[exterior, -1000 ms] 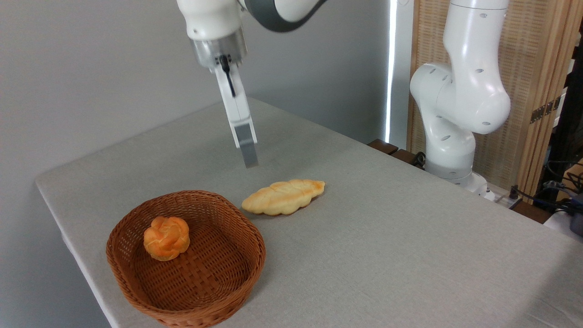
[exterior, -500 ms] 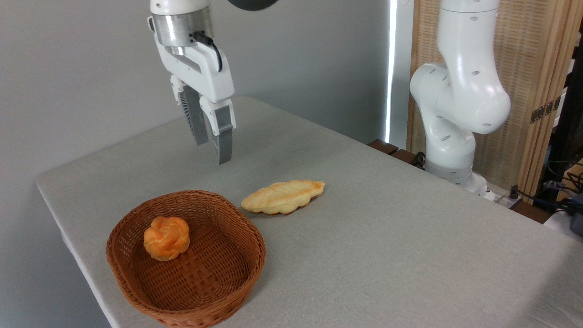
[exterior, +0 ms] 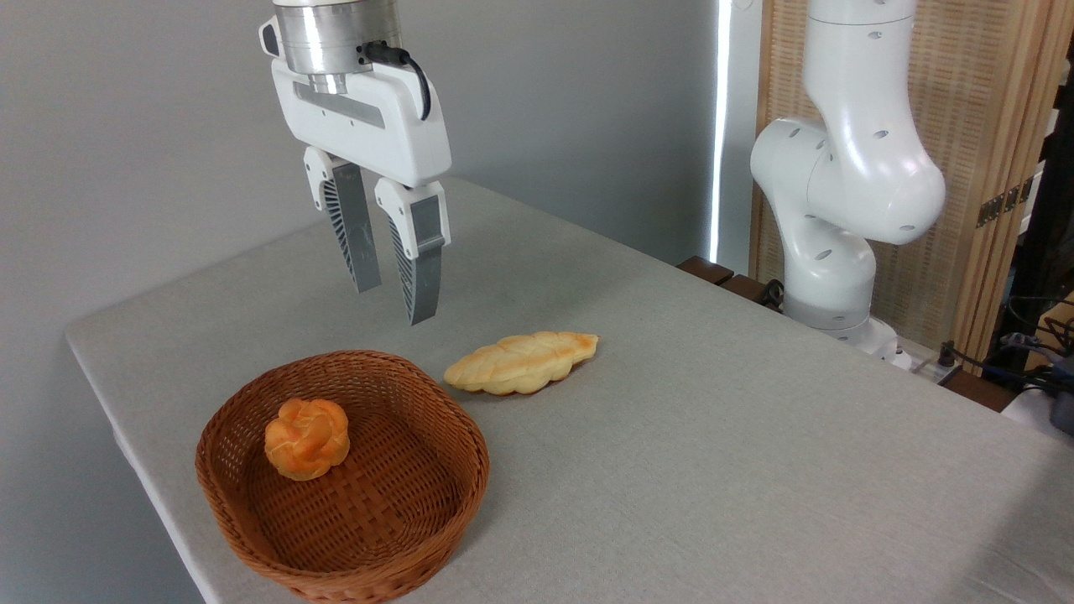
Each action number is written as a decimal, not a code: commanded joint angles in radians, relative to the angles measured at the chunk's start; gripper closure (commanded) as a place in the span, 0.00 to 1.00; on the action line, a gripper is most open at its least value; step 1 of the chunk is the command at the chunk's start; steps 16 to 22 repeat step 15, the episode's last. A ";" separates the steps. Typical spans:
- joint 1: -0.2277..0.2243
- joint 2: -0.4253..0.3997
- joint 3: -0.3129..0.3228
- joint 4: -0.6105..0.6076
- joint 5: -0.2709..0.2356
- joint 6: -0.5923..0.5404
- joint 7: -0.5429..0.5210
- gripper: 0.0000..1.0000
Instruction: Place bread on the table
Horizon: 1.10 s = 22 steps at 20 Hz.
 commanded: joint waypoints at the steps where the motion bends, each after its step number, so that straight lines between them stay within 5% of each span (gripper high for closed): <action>1: 0.012 -0.002 -0.007 0.007 0.001 -0.027 -0.001 0.00; 7: 0.044 -0.013 -0.004 0.002 -0.075 -0.064 0.100 0.00; 22: 0.041 -0.013 -0.007 -0.001 -0.075 -0.067 0.094 0.00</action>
